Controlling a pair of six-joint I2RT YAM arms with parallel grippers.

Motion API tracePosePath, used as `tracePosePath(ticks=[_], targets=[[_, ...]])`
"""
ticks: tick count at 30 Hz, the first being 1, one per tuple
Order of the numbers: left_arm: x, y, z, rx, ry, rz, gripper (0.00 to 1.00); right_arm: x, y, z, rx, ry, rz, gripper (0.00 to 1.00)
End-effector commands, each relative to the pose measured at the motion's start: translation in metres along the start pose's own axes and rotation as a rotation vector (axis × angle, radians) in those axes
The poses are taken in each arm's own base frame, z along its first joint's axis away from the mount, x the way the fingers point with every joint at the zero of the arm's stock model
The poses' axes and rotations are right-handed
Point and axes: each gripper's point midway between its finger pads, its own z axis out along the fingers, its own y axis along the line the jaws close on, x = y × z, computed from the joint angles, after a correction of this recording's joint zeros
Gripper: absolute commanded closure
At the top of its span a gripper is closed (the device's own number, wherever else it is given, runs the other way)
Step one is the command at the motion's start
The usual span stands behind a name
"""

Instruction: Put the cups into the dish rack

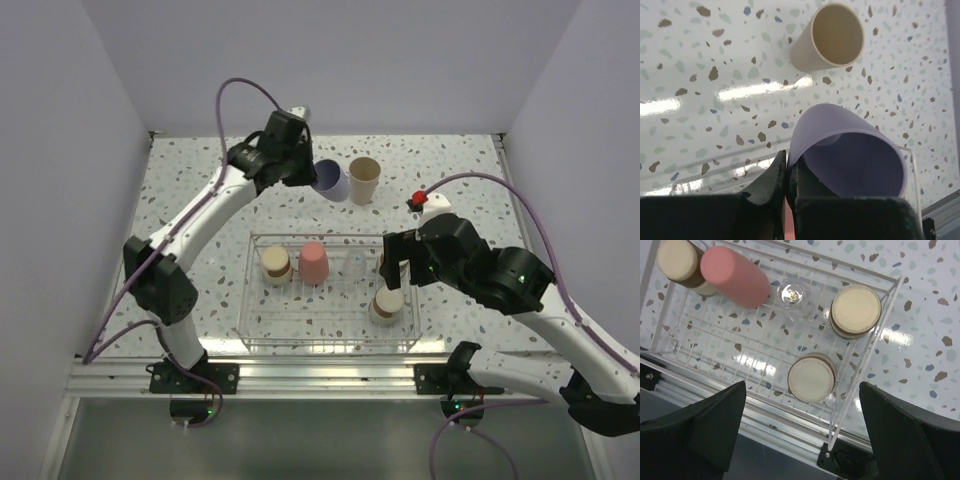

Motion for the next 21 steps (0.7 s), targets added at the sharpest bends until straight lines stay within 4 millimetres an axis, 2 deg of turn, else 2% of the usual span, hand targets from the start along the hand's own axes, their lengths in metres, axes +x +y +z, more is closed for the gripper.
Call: tracePosePath(ticks=[1, 2, 3, 4, 5, 6, 7, 8, 9, 10, 11, 13, 14, 16, 17, 21], targets=[[-0.030, 0.001, -0.060, 0.080, -0.149, -0.035, 1.00, -0.036, 0.028, -0.004, -0.104, -0.081, -0.012, 0.02], [-0.034, 0.008, -0.070, 0.081, -0.174, -0.059, 1.00, -0.041, 0.033, -0.002, -0.119, -0.090, -0.017, 0.02], [-0.039, 0.004, -0.099, 0.126, -0.221, -0.065, 1.00, -0.050, 0.040, -0.004, -0.140, -0.106, -0.014, 0.02], [-0.032, 0.009, -0.102, 0.132, -0.221, -0.074, 1.00, -0.053, 0.047, 0.001, -0.154, -0.095, -0.024, 0.02], [-0.034, 0.017, -0.113, 0.130, -0.243, -0.094, 1.00, -0.059, 0.058, 0.000, -0.201, -0.103, -0.027, 0.02], [-0.038, 0.016, -0.139, 0.159, -0.294, -0.099, 1.00, -0.068, 0.067, -0.004, -0.242, -0.118, -0.023, 0.02], [-0.031, 0.023, -0.143, 0.162, -0.292, -0.109, 1.00, -0.072, 0.077, -0.004, -0.284, -0.120, -0.029, 0.02], [-0.035, 0.027, -0.169, 0.181, -0.348, -0.120, 1.00, -0.076, 0.097, -0.004, -0.368, -0.110, -0.030, 0.02], [-0.028, 0.030, -0.174, 0.193, -0.345, -0.122, 1.00, -0.084, 0.107, -0.006, -0.409, -0.120, -0.027, 0.02], [-0.030, 0.034, -0.185, 0.198, -0.373, -0.128, 1.00, -0.088, 0.115, -0.006, -0.440, -0.123, -0.022, 0.02], [-0.031, 0.032, -0.209, 0.226, -0.424, -0.122, 1.00, -0.089, 0.134, -0.005, -0.524, -0.099, -0.020, 0.02], [-0.029, 0.035, -0.227, 0.225, -0.458, -0.118, 1.00, -0.096, 0.152, -0.008, -0.601, -0.091, -0.001, 0.02], [-0.029, 0.035, -0.245, 0.238, -0.493, -0.112, 1.00, -0.103, 0.163, -0.011, -0.648, -0.103, 0.025, 0.02], [-0.024, 0.041, -0.257, 0.210, -0.506, -0.118, 1.00, -0.105, 0.181, -0.017, -0.748, -0.085, 0.036, 0.02], [-0.022, 0.044, -0.266, 0.201, -0.518, -0.121, 1.00, -0.114, 0.190, -0.022, -0.797, -0.108, 0.069, 0.02], [-0.004, 0.055, -0.277, 0.169, -0.501, -0.151, 1.00, -0.117, 0.213, -0.033, -0.945, -0.091, 0.119, 0.02]])
